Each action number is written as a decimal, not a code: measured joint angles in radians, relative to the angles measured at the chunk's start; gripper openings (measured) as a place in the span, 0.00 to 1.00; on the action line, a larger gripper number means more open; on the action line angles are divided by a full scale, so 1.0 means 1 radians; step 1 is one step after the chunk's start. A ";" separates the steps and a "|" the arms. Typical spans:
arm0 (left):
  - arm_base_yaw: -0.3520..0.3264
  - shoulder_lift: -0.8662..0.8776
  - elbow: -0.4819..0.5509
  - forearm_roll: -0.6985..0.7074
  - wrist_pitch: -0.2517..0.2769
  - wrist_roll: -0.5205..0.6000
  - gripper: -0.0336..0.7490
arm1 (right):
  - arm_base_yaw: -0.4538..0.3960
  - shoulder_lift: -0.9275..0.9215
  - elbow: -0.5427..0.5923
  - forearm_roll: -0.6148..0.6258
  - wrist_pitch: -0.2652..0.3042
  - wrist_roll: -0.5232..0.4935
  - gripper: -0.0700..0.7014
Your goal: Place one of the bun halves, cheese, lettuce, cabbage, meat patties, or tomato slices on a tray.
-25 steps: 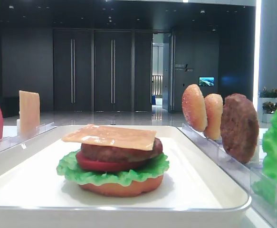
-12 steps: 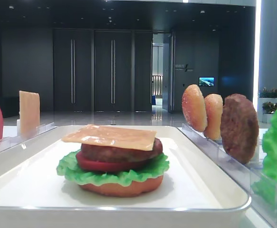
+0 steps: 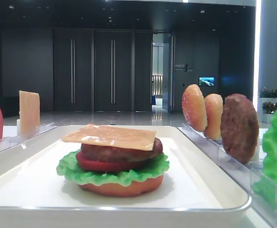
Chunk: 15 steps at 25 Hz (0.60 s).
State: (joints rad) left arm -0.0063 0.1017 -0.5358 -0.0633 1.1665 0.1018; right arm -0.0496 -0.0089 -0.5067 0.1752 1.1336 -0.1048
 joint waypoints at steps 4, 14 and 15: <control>-0.005 -0.059 0.037 0.020 -0.043 -0.003 0.70 | 0.000 0.000 0.000 0.000 0.000 0.000 0.65; -0.005 -0.116 0.060 0.020 -0.051 -0.009 0.70 | 0.000 0.000 0.000 0.000 0.000 0.000 0.65; -0.005 -0.116 0.060 0.020 -0.051 -0.009 0.70 | 0.000 0.000 0.000 0.000 0.000 0.000 0.65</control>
State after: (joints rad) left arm -0.0113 -0.0147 -0.4758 -0.0435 1.1153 0.0925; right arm -0.0496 -0.0089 -0.5067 0.1752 1.1336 -0.1048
